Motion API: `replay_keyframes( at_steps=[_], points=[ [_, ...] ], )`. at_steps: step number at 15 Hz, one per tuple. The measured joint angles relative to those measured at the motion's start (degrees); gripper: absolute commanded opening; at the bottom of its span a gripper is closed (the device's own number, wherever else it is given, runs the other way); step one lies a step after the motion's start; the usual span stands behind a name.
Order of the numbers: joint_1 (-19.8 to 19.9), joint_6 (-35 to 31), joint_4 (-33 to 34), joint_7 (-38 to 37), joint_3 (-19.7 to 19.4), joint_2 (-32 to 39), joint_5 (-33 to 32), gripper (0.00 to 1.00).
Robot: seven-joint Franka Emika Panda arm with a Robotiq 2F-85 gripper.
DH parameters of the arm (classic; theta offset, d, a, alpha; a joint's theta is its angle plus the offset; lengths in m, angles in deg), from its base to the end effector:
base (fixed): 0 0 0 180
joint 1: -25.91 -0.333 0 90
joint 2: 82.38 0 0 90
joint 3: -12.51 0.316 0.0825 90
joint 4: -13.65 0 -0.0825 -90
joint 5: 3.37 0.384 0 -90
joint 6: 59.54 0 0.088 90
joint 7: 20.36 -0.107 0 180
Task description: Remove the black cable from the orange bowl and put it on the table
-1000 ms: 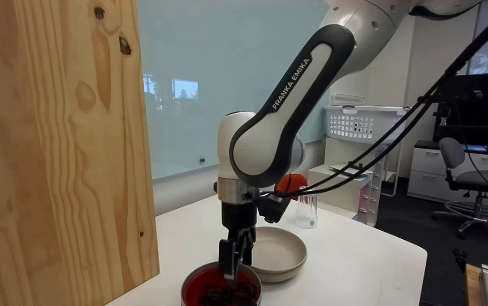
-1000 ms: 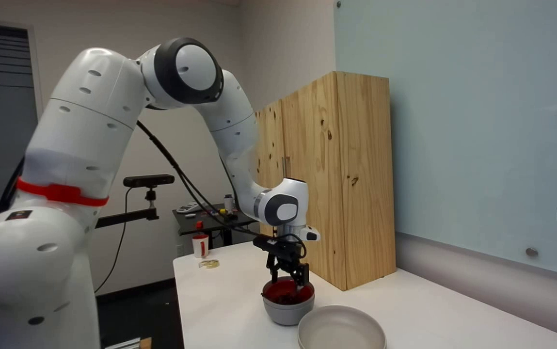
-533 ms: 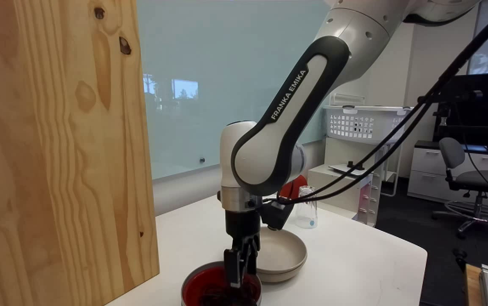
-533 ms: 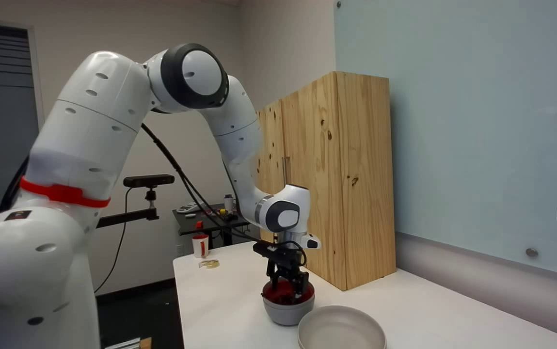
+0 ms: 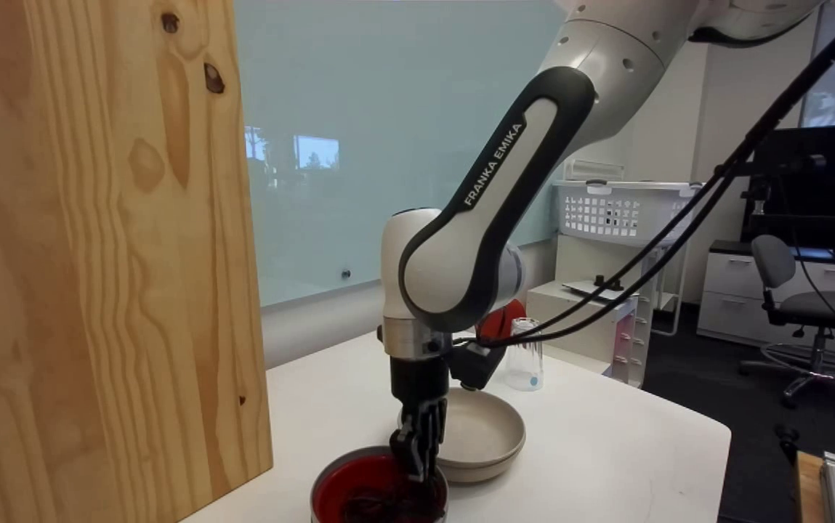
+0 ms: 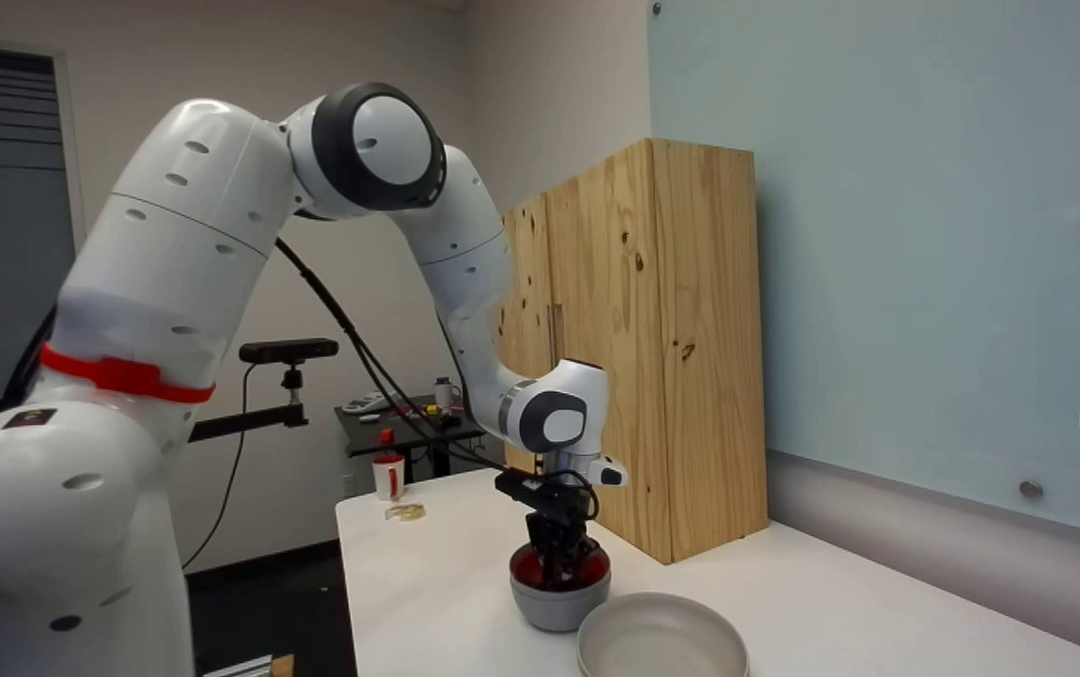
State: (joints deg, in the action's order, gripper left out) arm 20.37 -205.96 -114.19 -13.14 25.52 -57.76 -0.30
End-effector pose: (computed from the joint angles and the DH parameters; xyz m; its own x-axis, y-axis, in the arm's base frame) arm 0.5064 0.1736 0.1737 0.9202 0.3822 -0.0841 0.3701 -0.9198 -0.1304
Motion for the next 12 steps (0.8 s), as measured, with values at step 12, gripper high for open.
replay_keyframes(
  at_steps=[12],
  points=[
    [0.0, 0.0, 1.7, 0.2, 0.0, 0.1, 0.0, 0.04]
  ],
)
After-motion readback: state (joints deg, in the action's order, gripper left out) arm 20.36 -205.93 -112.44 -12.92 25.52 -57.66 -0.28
